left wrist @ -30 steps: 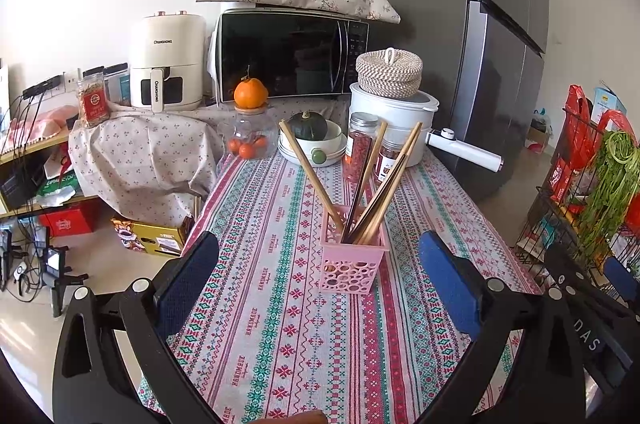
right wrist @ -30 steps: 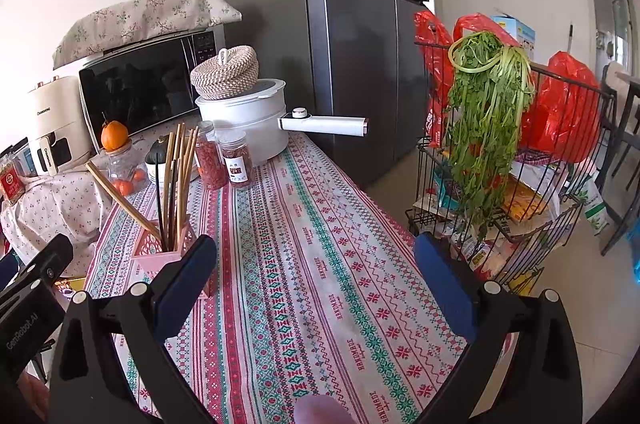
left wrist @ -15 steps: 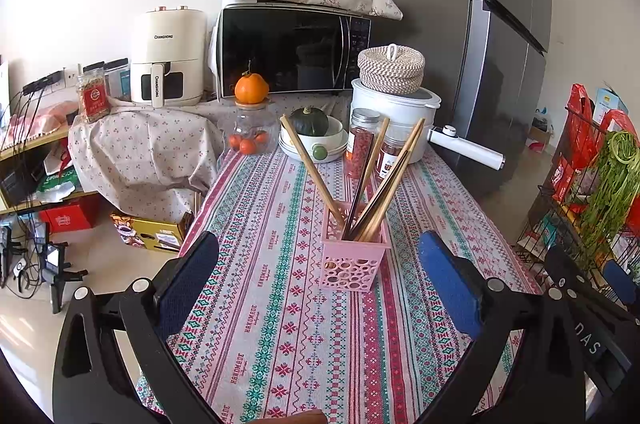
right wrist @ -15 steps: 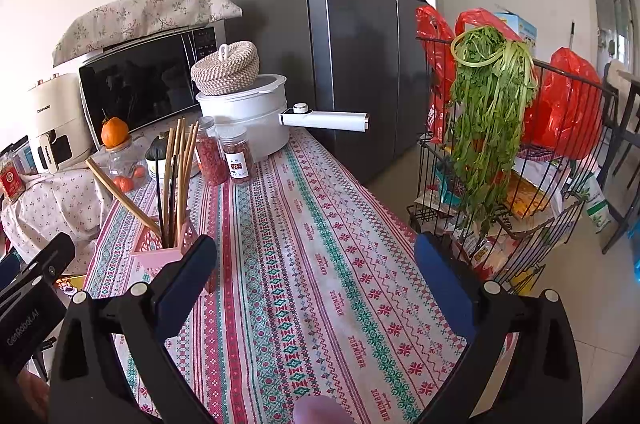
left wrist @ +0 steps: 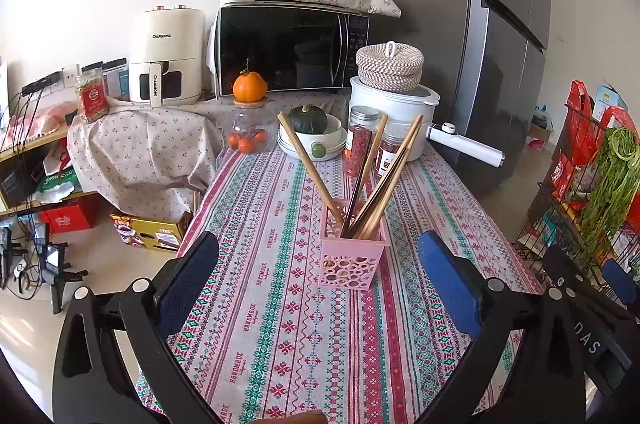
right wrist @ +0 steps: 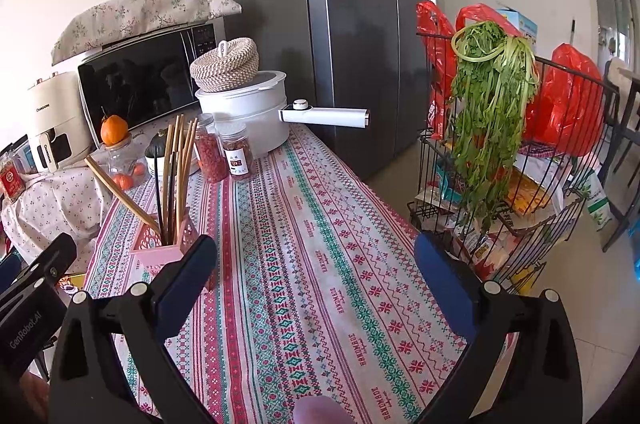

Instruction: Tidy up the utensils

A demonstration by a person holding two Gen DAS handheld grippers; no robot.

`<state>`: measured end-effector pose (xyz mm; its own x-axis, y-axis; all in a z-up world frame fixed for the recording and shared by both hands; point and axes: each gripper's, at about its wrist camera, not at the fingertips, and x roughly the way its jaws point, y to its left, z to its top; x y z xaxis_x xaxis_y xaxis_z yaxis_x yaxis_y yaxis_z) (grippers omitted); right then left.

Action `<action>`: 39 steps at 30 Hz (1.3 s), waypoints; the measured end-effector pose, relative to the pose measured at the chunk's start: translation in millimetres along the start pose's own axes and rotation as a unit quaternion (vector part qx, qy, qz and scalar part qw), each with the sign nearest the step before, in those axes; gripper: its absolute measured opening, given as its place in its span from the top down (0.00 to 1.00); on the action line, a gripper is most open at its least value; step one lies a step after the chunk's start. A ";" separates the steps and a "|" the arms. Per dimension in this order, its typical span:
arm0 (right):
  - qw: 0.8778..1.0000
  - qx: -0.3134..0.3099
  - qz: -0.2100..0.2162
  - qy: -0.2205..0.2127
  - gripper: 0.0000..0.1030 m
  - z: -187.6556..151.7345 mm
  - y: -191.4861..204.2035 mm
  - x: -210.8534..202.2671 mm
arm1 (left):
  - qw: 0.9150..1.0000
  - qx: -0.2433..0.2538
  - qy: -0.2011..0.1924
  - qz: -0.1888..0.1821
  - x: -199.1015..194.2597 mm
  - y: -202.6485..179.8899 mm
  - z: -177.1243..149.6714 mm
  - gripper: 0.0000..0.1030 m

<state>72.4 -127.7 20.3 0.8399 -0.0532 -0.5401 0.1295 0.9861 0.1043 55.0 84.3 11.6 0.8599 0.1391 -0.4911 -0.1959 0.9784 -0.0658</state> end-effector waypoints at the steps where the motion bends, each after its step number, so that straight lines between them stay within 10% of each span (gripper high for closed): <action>1: 1.000 0.000 0.000 0.000 0.06 -0.1 0.0 0.2 | 1.000 0.000 0.000 0.000 0.0 -0.2 0.5 0.07; 39: 1.000 0.004 0.004 0.013 0.06 -0.4 -7.0 6.6 | 1.000 0.014 -0.002 0.005 -0.2 -6.4 -2.8 0.07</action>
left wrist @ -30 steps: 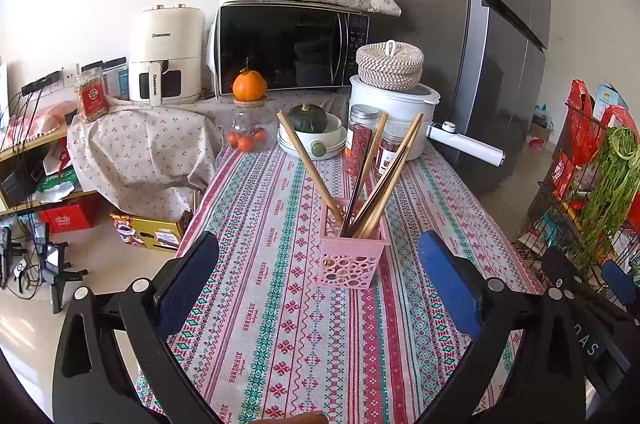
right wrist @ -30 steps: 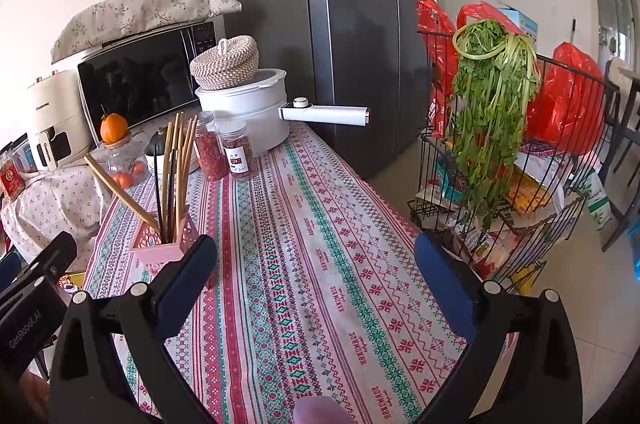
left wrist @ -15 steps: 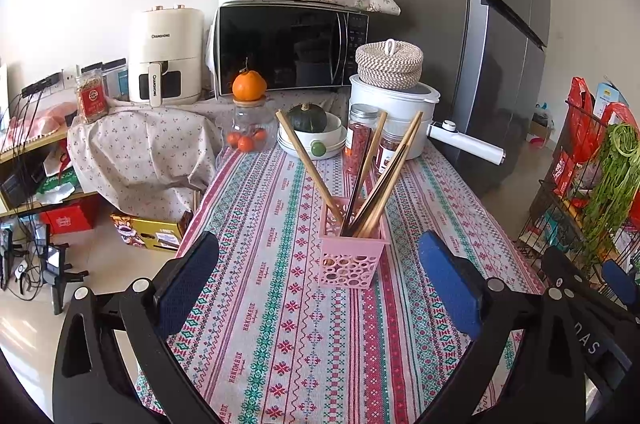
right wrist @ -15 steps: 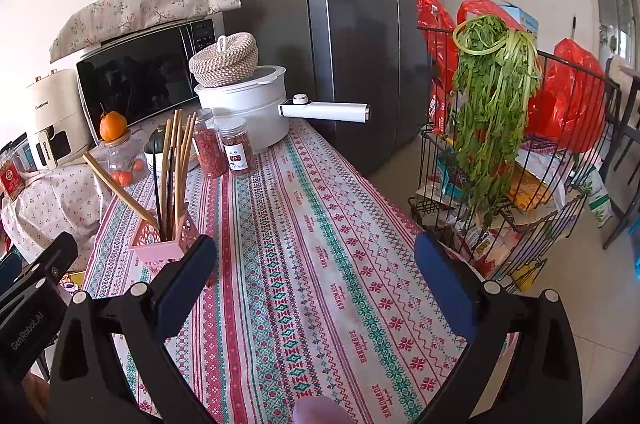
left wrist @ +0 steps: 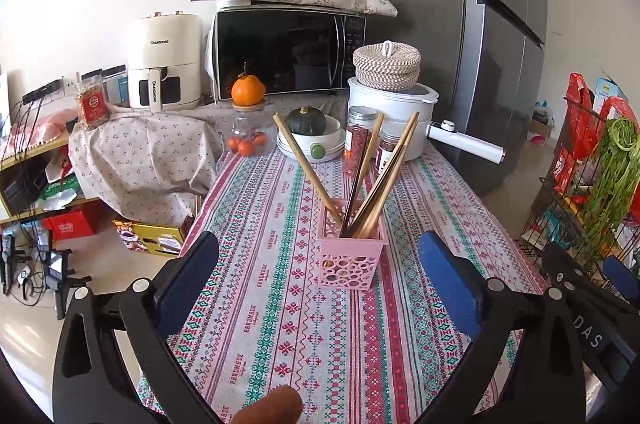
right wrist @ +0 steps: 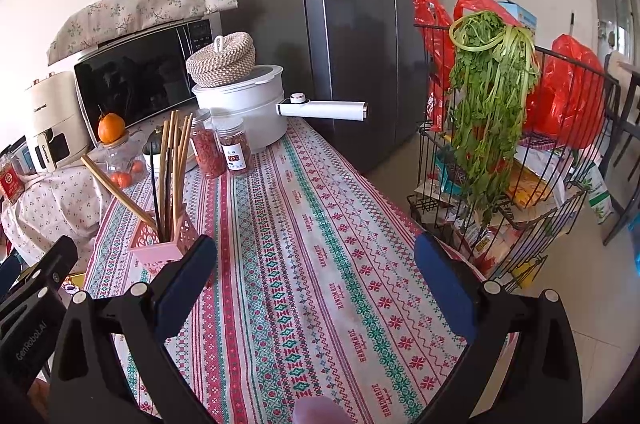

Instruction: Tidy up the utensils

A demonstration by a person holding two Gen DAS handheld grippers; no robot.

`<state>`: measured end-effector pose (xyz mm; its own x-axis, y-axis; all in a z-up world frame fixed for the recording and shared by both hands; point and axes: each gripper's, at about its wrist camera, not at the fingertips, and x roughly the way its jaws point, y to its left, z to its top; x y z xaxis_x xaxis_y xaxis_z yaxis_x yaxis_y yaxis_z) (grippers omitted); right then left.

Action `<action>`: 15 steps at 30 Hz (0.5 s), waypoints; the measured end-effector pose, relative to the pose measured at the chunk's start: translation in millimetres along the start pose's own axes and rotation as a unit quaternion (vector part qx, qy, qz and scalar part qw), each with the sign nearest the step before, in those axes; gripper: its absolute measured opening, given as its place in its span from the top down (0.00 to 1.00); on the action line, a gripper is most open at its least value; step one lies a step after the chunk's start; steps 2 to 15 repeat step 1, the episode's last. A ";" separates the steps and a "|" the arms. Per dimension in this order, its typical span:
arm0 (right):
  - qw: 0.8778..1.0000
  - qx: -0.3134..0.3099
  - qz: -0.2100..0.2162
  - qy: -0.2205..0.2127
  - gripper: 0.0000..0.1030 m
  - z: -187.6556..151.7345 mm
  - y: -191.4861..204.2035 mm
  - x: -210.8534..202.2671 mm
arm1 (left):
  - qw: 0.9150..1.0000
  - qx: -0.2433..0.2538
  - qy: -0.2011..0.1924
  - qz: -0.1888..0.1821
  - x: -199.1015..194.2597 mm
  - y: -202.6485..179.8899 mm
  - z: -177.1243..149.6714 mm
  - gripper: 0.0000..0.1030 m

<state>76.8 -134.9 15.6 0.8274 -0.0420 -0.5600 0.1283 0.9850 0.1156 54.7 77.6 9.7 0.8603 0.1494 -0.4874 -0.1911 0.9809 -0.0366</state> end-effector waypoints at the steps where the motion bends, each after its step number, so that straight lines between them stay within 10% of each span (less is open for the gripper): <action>1: 1.000 0.000 0.000 0.001 0.06 0.0 -0.1 0.2 | 1.000 0.000 0.002 -0.003 0.5 0.3 0.1 0.07; 15: 1.000 0.000 0.000 0.001 0.06 0.0 -0.1 0.2 | 1.000 0.000 0.002 -0.003 0.5 0.3 0.1 0.07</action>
